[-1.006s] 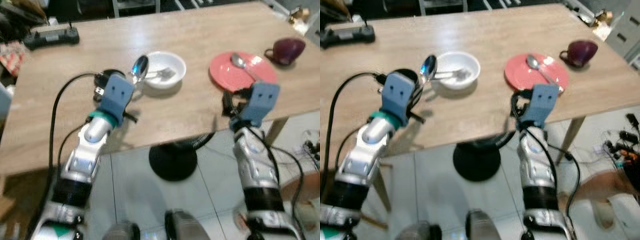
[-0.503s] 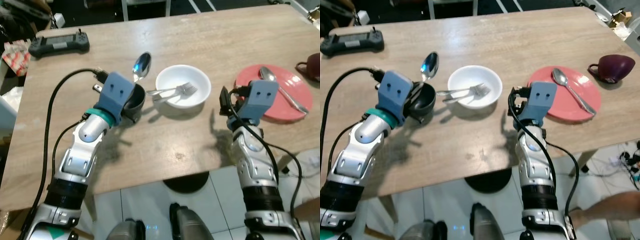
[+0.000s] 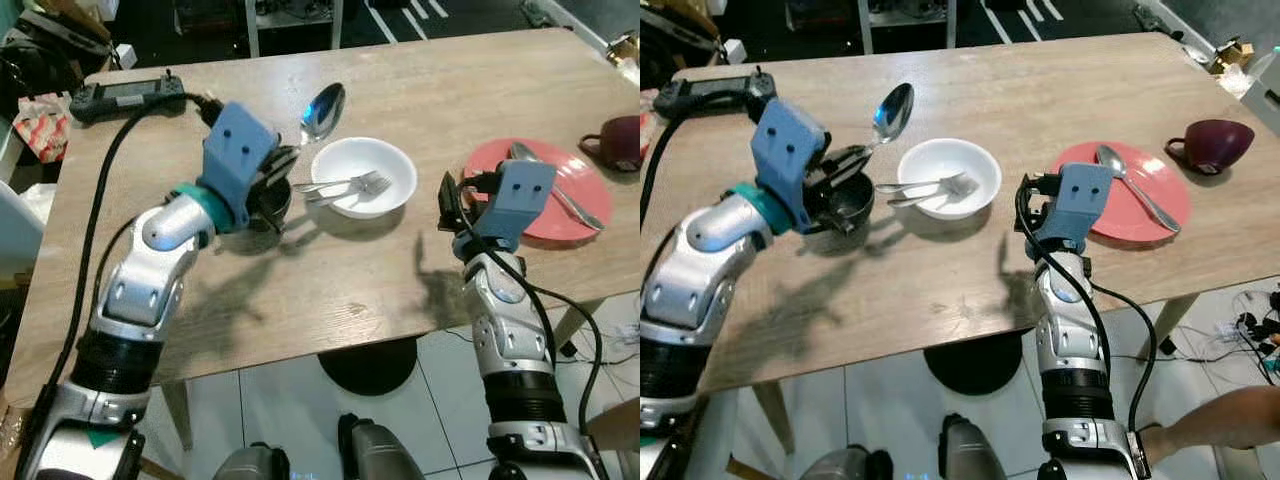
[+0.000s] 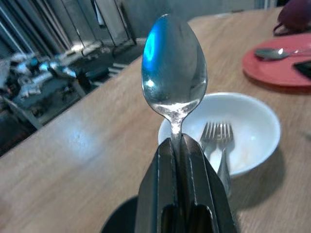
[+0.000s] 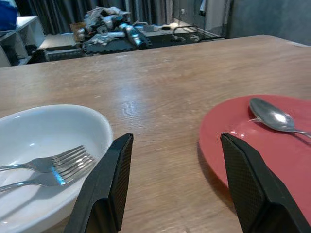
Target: Setting the table
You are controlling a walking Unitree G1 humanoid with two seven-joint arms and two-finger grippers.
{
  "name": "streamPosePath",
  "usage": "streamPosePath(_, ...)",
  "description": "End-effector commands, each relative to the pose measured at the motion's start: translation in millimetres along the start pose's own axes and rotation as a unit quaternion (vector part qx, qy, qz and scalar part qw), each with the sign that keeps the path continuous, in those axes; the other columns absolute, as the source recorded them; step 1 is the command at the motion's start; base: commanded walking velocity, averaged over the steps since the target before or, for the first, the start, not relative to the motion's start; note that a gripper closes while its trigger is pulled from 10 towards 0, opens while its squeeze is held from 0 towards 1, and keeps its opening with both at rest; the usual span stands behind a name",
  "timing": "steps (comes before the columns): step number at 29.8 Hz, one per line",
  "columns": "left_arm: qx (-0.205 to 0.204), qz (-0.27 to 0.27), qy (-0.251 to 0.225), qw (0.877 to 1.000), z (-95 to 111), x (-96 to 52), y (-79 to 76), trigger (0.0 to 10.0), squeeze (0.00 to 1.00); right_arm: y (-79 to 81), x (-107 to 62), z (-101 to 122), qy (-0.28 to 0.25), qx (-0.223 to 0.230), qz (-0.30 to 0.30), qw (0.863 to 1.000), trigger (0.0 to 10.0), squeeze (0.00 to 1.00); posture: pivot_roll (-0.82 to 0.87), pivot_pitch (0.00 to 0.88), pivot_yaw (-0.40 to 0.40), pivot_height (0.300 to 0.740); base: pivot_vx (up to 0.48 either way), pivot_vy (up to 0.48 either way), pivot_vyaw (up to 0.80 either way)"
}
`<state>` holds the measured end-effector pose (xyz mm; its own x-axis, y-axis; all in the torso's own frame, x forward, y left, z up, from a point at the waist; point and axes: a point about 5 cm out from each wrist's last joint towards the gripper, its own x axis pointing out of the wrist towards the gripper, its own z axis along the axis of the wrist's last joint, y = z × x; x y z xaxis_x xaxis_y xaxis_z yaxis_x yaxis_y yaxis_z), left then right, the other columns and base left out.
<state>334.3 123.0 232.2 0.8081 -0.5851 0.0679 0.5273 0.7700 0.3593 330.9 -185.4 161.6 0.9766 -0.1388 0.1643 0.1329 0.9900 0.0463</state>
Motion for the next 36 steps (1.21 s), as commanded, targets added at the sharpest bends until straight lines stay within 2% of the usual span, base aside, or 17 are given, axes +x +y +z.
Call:
streamPosePath(1,-0.008,0.008,0.027,1.0,-7,3.3,13.2,10.0,0.0,-0.7,-1.3,1,-0.001,-0.003,-0.001,1.0,10.0,0.0,-0.1,0.078,0.054,0.74,0.0,0.0,0.0)
streamPosePath(5,-0.01,-0.006,0.052,0.999,-11,14.4,28.4,10.0,0.0,4.1,-0.7,15,-0.025,-0.009,0.007,1.0,10.0,0.0,-0.11,0.085,0.058,0.74,0.0,0.0,0.0)
streamPosePath(8,-0.006,-0.035,0.073,0.997,-11,25.2,42.7,10.0,0.0,10.3,-1.5,48,-0.082,-0.005,0.018,0.996,10.0,0.0,-0.15,0.11,0.087,0.74,0.0,0.0,0.0)
streamPosePath(9,-0.006,-0.035,0.073,0.997,-11,25.2,42.7,10.0,0.0,10.3,-1.5,48,-0.082,-0.005,0.018,0.996,10.0,0.0,-0.15,0.11,0.087,0.74,0.0,0.0,0.0)
streamPosePath(10,-0.006,-0.051,0.081,0.995,-9,29.1,48.1,10.0,0.0,12.0,-3.6,62,-0.105,0.0,0.025,0.994,10.0,0.0,-0.15,0.116,0.095,0.74,0.0,0.0,0.0)
streamPosePath(12,-0.002,-0.069,0.087,0.994,-6,32.0,50.7,10.0,0.0,13.5,-6.8,73,-0.12,0.007,0.031,0.992,10.0,0.0,-0.16,0.123,0.108,0.74,0.0,0.0,0.0)
streamPosePath(15,0.001,-0.082,0.088,0.993,-5,33.6,50.5,10.0,0.0,14.6,-8.5,77,-0.126,0.01,0.036,0.991,10.0,0.0,-0.16,0.125,0.11,0.74,0.0,0.0,0.0)
streamPosePath(17,0.007,-0.115,0.075,0.99,1,38.7,43.0,10.0,0.0,17.7,-13.5,80,-0.133,0.013,0.044,0.99,10.0,0.0,-0.17,0.137,0.127,0.74,0.0,0.0,0.0)
streamPosePath(18,0.007,-0.115,0.075,0.99,1,38.7,43.0,10.0,0.0,17.7,-13.5,80,-0.133,0.013,0.044,0.99,10.0,0.0,-0.17,0.137,0.127,0.74,0.0,0.0,0.0)
streamPosePath(20,0.016,-0.153,0.052,0.987,8,44.1,31.1,10.0,0.0,20.5,-17.6,81,-0.133,0.013,0.049,0.99,10.0,0.0,-0.17,0.141,0.129,0.74,0.0,0.0,0.0)
streamPosePath(21,0.016,-0.153,0.052,0.987,8,44.1,31.1,10.0,0.0,20.5,-17.6,81,-0.133,0.013,0.049,0.99,10.0,0.0,-0.17,0.141,0.129,0.74,0.0,0.0,0.0)
streamPosePath(23,0.025,-0.178,0.031,0.983,13,47.5,18.1,10.0,0.0,22.6,-20.2,78,-0.126,0.014,0.051,0.991,10.0,0.0,-0.17,0.146,0.126,0.74,0.0,0.0,0.0)
streamPosePath(27,0.029,-0.193,0.023,0.981,14,54.7,6.9,10.0,0.0,25.6,-22.2,76,-0.116,0.015,0.055,0.992,10.0,0.0,-0.17,0.146,0.121,0.74,0.0,0.0,0.0)
streamPosePath(30,0.02,-0.2,0.026,0.979,16,68.9,-2.3,10.0,0.0,29.0,-22.5,76,-0.109,0.015,0.062,0.992,10.0,0.0,-0.17,0.14,0.12,0.74,0.0,0.0,0.0)
streamPosePath(34,0.018,-0.202,0.029,0.979,17,72.7,-4.5,10.0,0.0,29.5,-22.0,77,-0.109,0.015,0.063,0.992,10.0,0.0,-0.17,0.139,0.122,0.74,0.0,0.0,0.0)
streamPosePath(35,0.017,-0.198,0.035,0.979,17,76.6,-5.5,10.0,0.11,29.6,-21.5,77,-0.109,0.015,0.063,0.992,10.0,0.0,-0.17,0.136,0.125,0.74,0.0,0.0,0.0)
streamPosePath(36,0.017,-0.198,0.035,0.979,17,76.6,-5.5,10.0,0.11,29.6,-21.5,77,-0.109,0.015,0.063,0.992,10.0,0.0,-0.17,0.136,0.125,0.74,0.0,0.0,0.0)
